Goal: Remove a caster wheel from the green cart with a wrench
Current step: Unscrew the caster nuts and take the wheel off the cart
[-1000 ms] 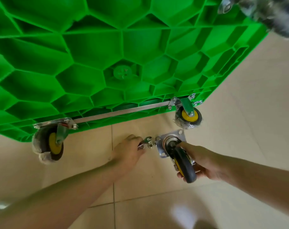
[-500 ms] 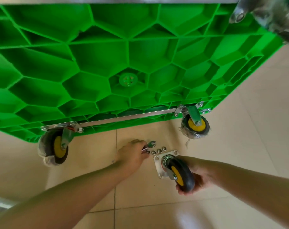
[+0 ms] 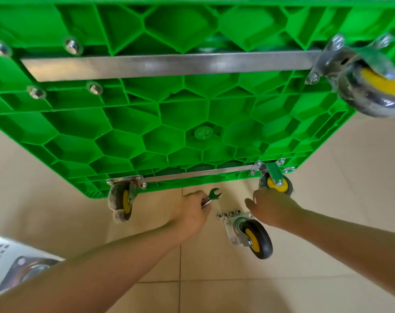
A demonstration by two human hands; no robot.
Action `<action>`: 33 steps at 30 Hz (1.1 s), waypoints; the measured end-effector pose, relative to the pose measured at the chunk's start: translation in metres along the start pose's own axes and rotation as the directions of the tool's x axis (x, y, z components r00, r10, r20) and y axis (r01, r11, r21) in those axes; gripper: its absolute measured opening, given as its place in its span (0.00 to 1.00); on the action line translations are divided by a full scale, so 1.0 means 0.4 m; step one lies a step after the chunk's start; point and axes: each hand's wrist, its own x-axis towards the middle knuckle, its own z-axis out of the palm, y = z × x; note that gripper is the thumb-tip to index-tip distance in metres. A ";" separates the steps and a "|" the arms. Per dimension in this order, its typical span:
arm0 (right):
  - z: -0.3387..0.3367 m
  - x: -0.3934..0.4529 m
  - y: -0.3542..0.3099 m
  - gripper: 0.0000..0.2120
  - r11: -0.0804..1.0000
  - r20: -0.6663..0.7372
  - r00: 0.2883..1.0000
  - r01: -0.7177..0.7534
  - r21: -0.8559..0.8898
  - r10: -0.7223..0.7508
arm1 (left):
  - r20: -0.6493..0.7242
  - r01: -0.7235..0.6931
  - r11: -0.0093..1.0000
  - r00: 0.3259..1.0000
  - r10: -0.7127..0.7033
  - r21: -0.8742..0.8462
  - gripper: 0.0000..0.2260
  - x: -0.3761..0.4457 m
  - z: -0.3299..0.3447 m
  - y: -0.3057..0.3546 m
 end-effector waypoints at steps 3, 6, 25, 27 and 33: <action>-0.063 -0.070 -0.118 0.18 0.989 0.014 0.993 0.117 0.090 -0.119 | -0.048 -0.031 0.999 0.998 0.029 -0.041 0.05 -0.036 -0.083 0.064; -0.117 -0.134 -0.234 0.10 0.790 0.127 0.987 0.004 0.613 -0.103 | -0.129 -0.022 0.997 0.992 0.013 -0.069 0.06 -0.077 -0.197 0.136; -0.460 -0.374 -0.598 0.12 -0.325 -0.281 0.957 0.244 0.914 -0.074 | -0.536 -0.415 0.783 0.573 0.620 0.463 0.12 -0.265 -0.740 0.262; -0.490 -0.377 -0.604 0.11 -0.374 -0.265 0.962 0.271 0.887 0.068 | -0.555 -0.330 0.734 0.492 0.671 0.594 0.15 -0.250 -0.813 0.237; -0.528 -0.383 -0.642 0.18 -0.325 -0.229 0.938 0.309 0.894 0.262 | -0.515 -0.086 0.809 0.731 0.448 0.582 0.24 -0.214 -0.890 0.169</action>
